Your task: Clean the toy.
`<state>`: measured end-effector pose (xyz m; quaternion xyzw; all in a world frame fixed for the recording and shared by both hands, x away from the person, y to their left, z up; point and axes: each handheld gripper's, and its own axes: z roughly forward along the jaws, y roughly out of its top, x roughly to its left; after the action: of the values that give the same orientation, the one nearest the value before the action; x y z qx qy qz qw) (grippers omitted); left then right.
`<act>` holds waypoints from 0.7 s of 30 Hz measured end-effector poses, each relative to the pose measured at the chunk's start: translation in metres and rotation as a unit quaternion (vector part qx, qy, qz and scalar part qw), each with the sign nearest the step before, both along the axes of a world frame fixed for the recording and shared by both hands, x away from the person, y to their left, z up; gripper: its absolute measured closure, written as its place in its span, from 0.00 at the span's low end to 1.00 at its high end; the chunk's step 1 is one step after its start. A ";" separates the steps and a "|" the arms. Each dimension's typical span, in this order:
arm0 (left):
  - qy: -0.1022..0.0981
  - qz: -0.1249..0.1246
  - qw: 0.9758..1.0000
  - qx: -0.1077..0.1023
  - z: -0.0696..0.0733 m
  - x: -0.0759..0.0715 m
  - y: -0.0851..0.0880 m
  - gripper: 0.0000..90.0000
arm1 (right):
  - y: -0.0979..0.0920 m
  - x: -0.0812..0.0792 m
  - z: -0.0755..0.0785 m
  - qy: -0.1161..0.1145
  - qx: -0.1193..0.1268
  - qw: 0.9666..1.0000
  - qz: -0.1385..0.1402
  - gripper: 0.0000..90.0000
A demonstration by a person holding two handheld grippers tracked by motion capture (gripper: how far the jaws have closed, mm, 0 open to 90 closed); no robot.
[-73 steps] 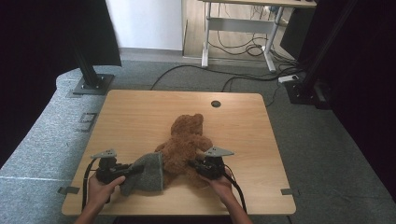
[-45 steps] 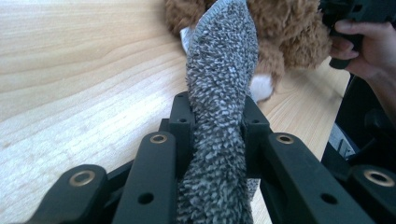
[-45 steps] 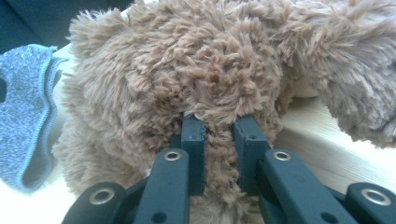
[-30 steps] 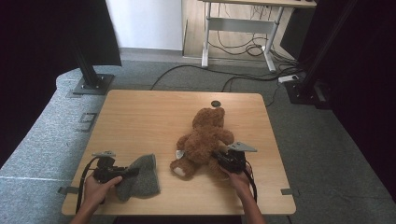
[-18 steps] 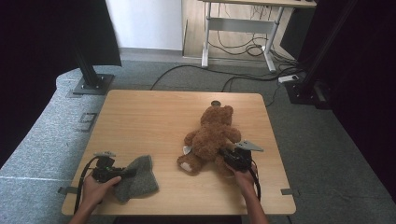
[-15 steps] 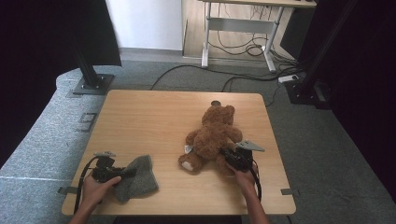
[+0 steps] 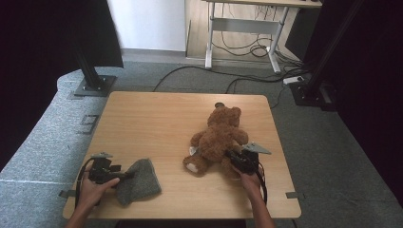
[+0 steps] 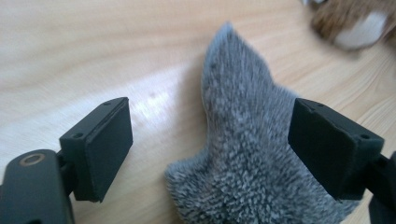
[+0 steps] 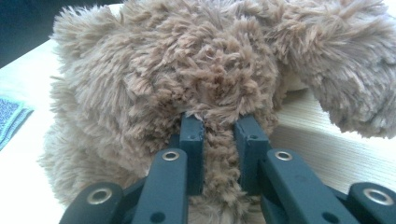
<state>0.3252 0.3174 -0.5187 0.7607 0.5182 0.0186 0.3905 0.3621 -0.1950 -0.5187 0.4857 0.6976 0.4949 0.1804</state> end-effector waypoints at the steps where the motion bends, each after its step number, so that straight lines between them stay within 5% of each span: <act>1: -0.007 0.004 1.000 0.000 0.003 0.000 0.003 0.13 | 0.000 0.000 0.000 0.000 0.000 1.000 0.000 0.84; 8: -0.047 0.016 0.998 -0.023 0.017 -0.004 0.013 0.15 | 0.000 -0.001 0.000 -0.006 -0.004 1.000 0.007 0.77; 12: -0.059 0.015 0.998 -0.011 0.019 -0.004 0.007 0.16 | 0.002 -0.005 0.002 -0.021 -0.022 1.000 0.003 0.64; 17: -0.063 0.017 0.998 -0.003 0.019 -0.005 0.004 0.17 | -0.002 -0.016 0.011 -0.023 -0.022 0.999 0.005 0.35; 21: -0.066 0.018 0.998 -0.006 0.020 -0.006 0.004 0.18 | -0.013 -0.026 0.016 -0.024 -0.007 1.000 0.015 0.30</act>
<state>0.3195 0.3210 -0.4989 0.7461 0.5051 0.0726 0.4277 0.3360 -0.2076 -0.5031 0.4623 0.7035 0.5040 0.1931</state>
